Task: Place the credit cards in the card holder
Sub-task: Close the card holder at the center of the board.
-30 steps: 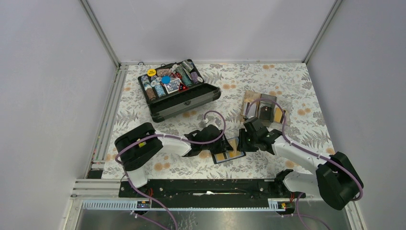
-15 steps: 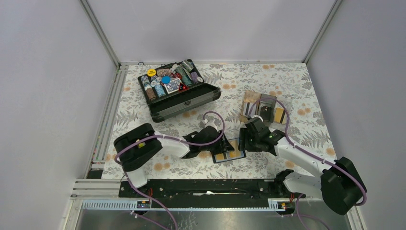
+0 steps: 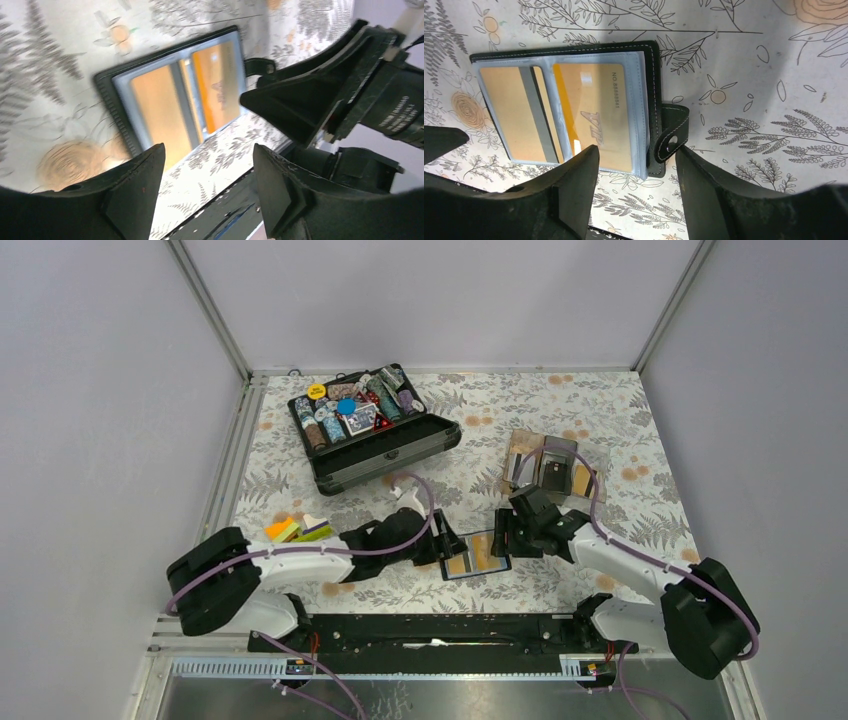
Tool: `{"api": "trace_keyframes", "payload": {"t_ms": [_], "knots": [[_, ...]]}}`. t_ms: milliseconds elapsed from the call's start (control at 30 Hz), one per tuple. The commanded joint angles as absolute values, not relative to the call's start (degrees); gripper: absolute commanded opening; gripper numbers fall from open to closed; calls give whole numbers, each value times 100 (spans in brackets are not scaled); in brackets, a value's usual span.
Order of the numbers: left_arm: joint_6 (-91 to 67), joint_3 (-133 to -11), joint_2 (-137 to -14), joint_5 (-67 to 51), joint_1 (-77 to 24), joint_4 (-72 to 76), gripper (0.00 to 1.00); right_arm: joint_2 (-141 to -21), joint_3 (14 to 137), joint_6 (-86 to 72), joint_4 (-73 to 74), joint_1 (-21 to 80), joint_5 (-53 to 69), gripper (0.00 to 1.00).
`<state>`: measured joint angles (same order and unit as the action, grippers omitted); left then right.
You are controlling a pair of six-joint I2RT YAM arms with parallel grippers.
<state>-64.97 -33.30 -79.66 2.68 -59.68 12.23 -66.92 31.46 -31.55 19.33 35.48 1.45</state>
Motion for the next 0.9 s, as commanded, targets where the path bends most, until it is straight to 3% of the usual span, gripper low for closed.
{"api": "trace_keyframes", "payload": {"t_ms": [0, 200, 433, 700, 867], "knots": [[-6739, -2904, -7605, 584, -5995, 749, 68, -6890, 3085, -3152, 1844, 3549, 306, 64], [-7083, -2459, -7506, 508, -5994, 1029, 73, -6973, 2951, -3255, 1633, 3564, 551, 52], [-7351, -2284, -7968, 300, -5994, 1694, 72, -7195, 2840, -3337, 1536, 3620, 527, 26], [-7303, -2206, -8034, 447, -5994, 2136, 69, -7362, 2812, -3379, 1459, 3682, 540, 17], [-7226, -2191, -7816, 686, -5994, 2142, 61, -7515, 2825, -3417, 1410, 3760, 554, 12]]}}
